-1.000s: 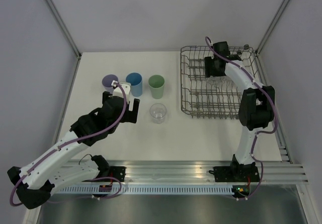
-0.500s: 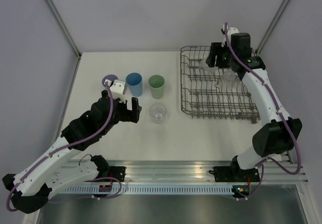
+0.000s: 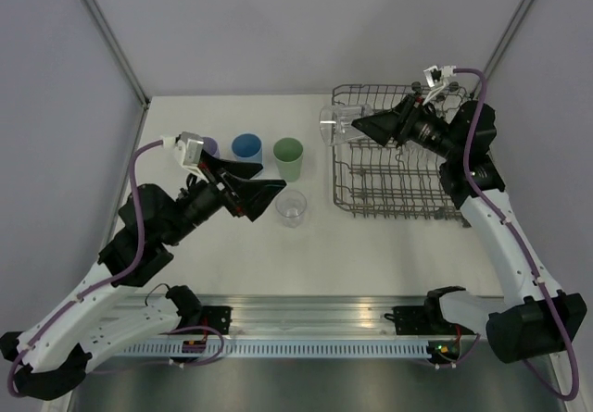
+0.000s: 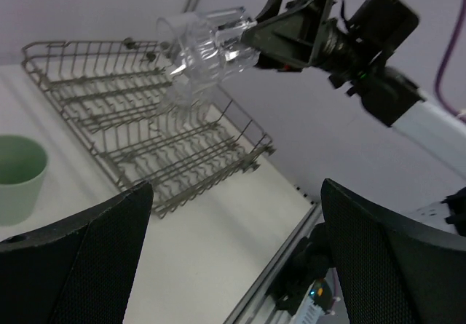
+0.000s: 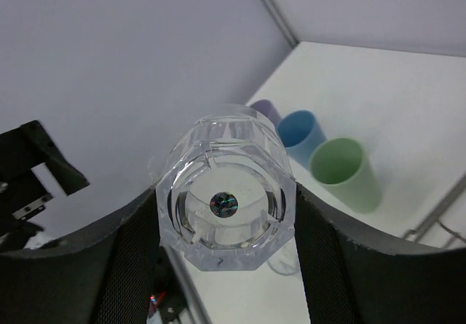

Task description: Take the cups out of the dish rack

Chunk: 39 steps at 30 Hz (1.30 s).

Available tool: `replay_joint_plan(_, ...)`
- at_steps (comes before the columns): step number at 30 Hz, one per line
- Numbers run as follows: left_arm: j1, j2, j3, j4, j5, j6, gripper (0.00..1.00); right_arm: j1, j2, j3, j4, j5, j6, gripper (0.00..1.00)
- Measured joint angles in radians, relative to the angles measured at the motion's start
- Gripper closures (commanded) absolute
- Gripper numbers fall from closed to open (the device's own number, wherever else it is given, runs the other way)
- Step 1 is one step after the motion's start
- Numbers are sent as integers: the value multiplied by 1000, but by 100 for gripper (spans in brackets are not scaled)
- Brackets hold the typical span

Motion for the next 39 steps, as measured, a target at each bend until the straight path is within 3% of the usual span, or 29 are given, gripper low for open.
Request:
replay_joint_plan(5, 0, 10, -10, 172, 95, -68, 0, 74, -36, -80, 230, -66, 175, 54)
replay_joint_plan(13, 0, 95, -10, 305, 225, -139, 1, 225, -60, -146, 501, -116, 349, 55)
replay_joint_plan(18, 0, 116, -10, 361, 306, -169, 10, 266, -64, -163, 574, -125, 386, 55)
replay_joint_plan(27, 2, 131, -10, 450, 388, -209, 59, 304, -64, -176, 623, -130, 406, 55)
replay_joint_plan(29, 2, 142, -10, 449, 398, -214, 78, 310, -65, -176, 630, -134, 406, 55)
replay_joint_plan(30, 2, 148, -9, 443, 399, -212, 93, 313, -65, -176, 638, -138, 408, 55)
replay_joint_plan(33, 2, 155, -5, 424, 396, -212, 98, 316, -66, -182, 650, -144, 397, 54)
replay_joint_plan(35, 2, 153, -2, 411, 392, -210, 98, 317, -66, -185, 650, -145, 391, 43)
replay_joint_plan(36, 2, 153, -1, 404, 387, -207, 98, 317, -67, -185, 648, -144, 385, 33)
replay_joint_plan(37, 2, 151, 3, 393, 380, -200, 98, 317, -68, -185, 638, -143, 377, 3)
replay_joint_plan(39, 2, 150, 15, 347, 361, -183, 98, 318, -77, -184, 586, -130, 328, 2)
